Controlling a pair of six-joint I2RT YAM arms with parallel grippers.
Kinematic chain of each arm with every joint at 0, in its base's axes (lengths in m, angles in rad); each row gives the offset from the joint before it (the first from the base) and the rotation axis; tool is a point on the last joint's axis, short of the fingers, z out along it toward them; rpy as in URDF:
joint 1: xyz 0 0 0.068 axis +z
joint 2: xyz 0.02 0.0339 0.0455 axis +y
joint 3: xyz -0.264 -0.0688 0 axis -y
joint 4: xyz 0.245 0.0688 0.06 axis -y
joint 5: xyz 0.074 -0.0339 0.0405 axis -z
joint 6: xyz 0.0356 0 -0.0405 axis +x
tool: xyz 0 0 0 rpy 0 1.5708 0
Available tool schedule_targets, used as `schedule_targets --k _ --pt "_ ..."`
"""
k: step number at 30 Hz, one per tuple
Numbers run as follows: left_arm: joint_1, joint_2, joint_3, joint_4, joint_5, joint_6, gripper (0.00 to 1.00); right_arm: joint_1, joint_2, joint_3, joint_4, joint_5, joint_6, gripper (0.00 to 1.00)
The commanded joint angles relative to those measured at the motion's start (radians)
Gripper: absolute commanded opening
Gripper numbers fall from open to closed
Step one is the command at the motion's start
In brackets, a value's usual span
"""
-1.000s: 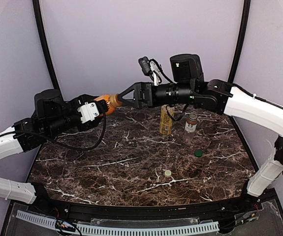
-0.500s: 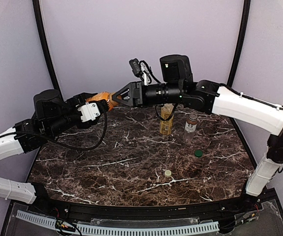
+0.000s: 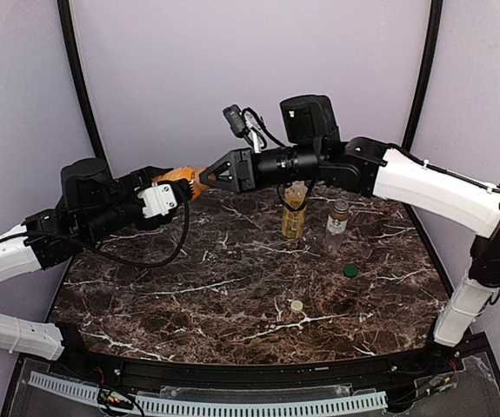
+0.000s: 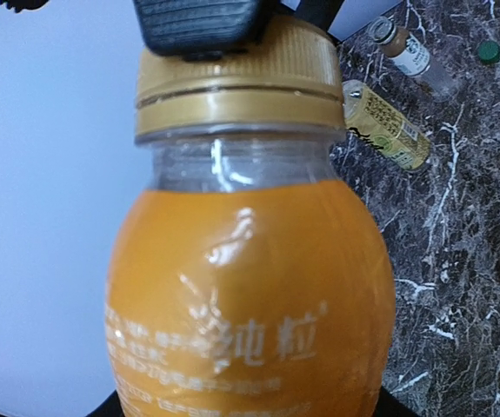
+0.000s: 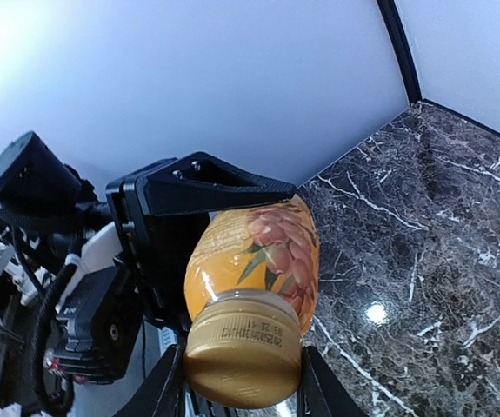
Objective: Unscrew the bottle caps
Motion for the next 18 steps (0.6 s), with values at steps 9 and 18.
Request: schedule_targets --k 9,18 --pt "-0.014 0.007 0.119 -0.558 0.774 -0.374 0.11 0.21 -0.106 -0.079 -0.235 0.004 -1.2 0.0" --pt "-0.014 0.025 0.134 -0.563 0.841 -0.429 0.08 0.266 -0.053 0.018 -0.366 0.211 -1.428 0.0"
